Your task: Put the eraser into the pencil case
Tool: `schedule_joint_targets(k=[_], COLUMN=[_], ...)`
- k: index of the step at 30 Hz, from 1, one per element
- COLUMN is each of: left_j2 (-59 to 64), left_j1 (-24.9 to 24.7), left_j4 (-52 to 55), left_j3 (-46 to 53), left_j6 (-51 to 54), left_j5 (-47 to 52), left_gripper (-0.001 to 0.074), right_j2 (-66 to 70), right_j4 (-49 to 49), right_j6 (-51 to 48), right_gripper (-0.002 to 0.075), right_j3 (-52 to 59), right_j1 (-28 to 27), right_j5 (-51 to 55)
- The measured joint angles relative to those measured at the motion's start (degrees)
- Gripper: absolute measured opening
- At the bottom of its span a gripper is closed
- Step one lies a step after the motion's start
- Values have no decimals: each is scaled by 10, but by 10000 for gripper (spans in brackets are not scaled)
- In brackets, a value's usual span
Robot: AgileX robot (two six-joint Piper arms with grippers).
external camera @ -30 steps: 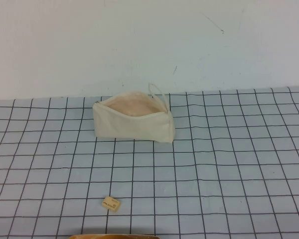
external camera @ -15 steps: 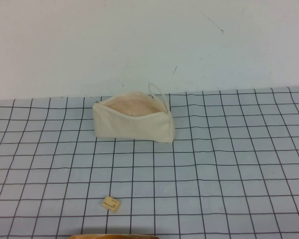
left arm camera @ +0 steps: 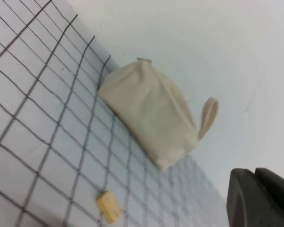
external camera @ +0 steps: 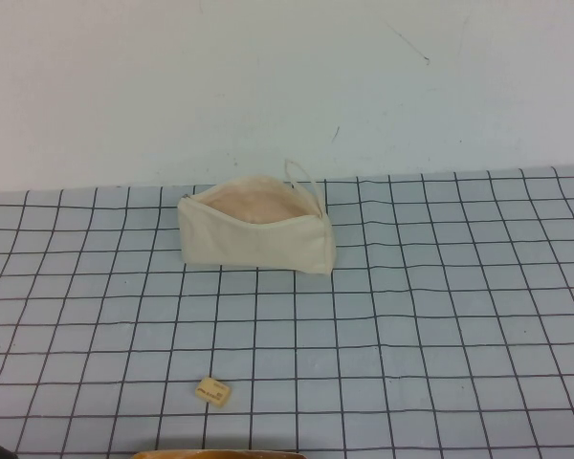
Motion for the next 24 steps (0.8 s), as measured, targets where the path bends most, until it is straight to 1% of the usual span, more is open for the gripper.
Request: schedule_joint_targets(k=[3, 5, 7, 8, 10, 14, 16, 19, 22, 24], left_j2=[0, 0, 1, 6, 57, 185, 247, 343, 452, 518], left_j1=[0, 0, 0, 0, 0, 0, 0, 0, -1, -14], left_j4=[-53, -67, -57, -40, 61, 215, 270, 325, 344, 357], left_j3=[0, -3, -31, -54, -135, -251, -309, -384, -460, -506], left_j6=[9, 52, 110, 130, 155, 171, 190, 239, 283, 297], left_j5=[-17, -9, 28, 53, 135, 272, 318, 366, 407, 422], left_gripper=[-2, -1, -1, -1, -1, -1, -1, -2, -1, -1], right_j2=[0, 0, 0, 0, 0, 0, 0, 0, 0, 0], right_j4=[0, 0, 0, 0, 0, 0, 0, 0, 0, 0], right_j6=[0, 0, 0, 0, 0, 0, 0, 0, 0, 0], right_gripper=[-4, -4, -4, -4, -4, -4, -4, -4, -4, -4], right_j3=[0, 0, 0, 0, 0, 0, 0, 0, 0, 0], right_j1=[0, 0, 0, 0, 0, 0, 0, 0, 0, 0], right_j5=[0, 0, 0, 0, 0, 0, 0, 0, 0, 0])
